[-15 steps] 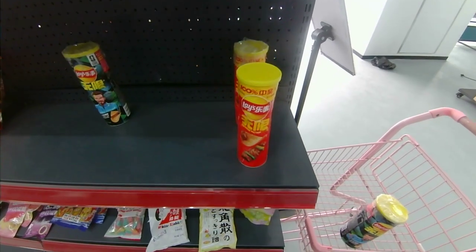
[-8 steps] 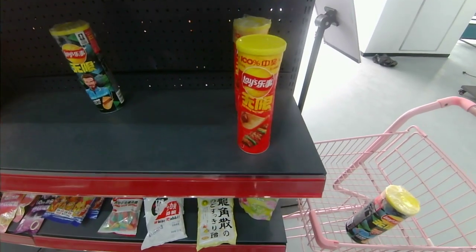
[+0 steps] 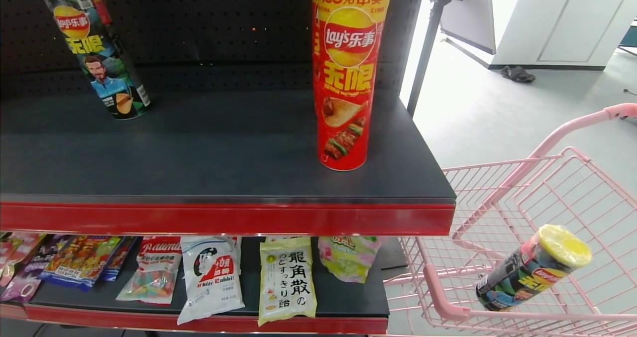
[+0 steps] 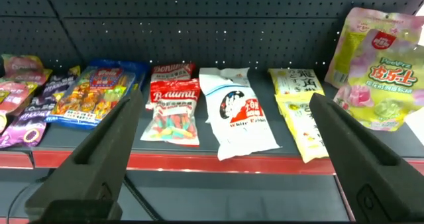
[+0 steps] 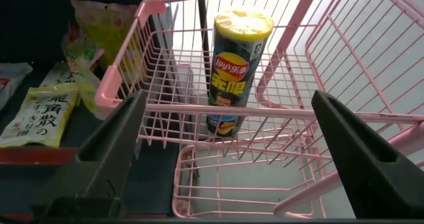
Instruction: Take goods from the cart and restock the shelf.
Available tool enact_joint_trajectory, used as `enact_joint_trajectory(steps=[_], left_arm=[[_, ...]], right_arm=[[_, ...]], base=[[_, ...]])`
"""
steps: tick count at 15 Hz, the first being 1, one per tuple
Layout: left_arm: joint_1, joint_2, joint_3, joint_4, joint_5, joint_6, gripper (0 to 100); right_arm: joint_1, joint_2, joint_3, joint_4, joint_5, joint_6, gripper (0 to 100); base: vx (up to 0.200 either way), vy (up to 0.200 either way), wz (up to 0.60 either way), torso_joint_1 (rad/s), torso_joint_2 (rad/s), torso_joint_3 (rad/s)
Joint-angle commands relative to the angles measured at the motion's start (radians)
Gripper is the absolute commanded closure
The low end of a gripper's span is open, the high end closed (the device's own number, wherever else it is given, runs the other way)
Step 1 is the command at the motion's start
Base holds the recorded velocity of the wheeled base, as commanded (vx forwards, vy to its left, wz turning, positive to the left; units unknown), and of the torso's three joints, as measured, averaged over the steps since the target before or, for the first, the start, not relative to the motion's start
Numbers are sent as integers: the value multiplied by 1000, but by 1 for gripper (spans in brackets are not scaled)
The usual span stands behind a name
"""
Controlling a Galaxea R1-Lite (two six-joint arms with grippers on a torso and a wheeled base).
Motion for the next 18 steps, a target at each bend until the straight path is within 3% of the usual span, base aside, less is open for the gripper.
enact_joint_trajectory(steps=[1, 9, 10, 11, 12, 13, 15, 17, 18], left_arm=[[0, 1, 0, -1, 0, 0, 0], [0, 1, 0, -1, 0, 0, 0], [0, 1, 0, -1, 0, 0, 0], [0, 1, 0, -1, 0, 0, 0], [0, 1, 0, -1, 0, 0, 0], [0, 1, 0, -1, 0, 0, 0], [0, 1, 0, -1, 0, 0, 0], [0, 1, 0, -1, 0, 0, 0], [0, 1, 0, -1, 0, 0, 0]], right_arm=[[0, 0, 0, 0, 0, -1, 0], [3, 6, -38, -11, 29, -7, 0], [15, 80, -167, -5, 32, -7, 0], [35, 381, -387, -22, 20, -2, 0], [50, 494, -454, -51, 22, 15, 0], [86, 694, -456, -168, 20, 56, 0], [67, 1005, -434, -401, 26, 67, 0], [35, 1189, -469, -421, 69, 122, 0], [4, 1241, -413, -467, 71, 114, 0]], base=[[0, 0, 0, -56, 168, 90], [0, 0, 0, -5, 19, 10], [0, 0, 0, 0, 0, 0], [0, 0, 0, 0, 0, 0], [0, 0, 0, 0, 0, 0], [0, 0, 0, 0, 0, 0], [0, 0, 0, 0, 0, 0], [0, 0, 0, 0, 0, 0], [0, 0, 0, 0, 0, 0]])
